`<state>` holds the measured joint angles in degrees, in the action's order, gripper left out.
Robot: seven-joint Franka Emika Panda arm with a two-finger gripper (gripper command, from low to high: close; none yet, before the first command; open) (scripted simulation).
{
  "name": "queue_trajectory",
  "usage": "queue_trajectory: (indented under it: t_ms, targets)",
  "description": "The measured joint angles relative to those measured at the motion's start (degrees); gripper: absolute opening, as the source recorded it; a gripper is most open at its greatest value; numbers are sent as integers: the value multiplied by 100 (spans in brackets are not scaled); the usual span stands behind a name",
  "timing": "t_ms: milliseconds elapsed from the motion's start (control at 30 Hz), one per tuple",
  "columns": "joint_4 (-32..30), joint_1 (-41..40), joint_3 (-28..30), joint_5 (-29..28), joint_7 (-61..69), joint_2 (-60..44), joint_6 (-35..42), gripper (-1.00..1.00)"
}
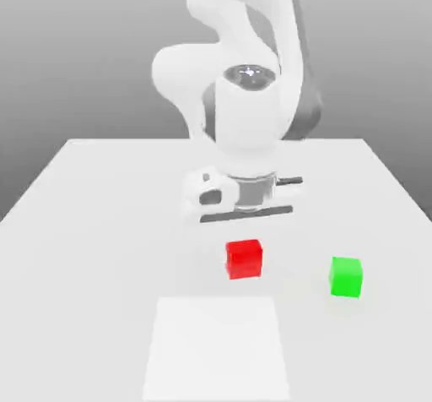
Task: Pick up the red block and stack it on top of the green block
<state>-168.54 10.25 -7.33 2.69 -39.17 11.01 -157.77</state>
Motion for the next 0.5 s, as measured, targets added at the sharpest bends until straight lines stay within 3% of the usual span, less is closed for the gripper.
queue_trajectory:
  t_ms: [267, 367, 467, 500]
  targets:
    - [319, 1497, -1000, 515, 67, 69, 380, -100]
    - [358, 1515, -1112, 299, -105, -443, -83, -100]
    - [382, 1477, -1021, -271, -505, -1077, -670, -100]
    - [392, 1428, -999, -536, -689, -1281, -853, 100]
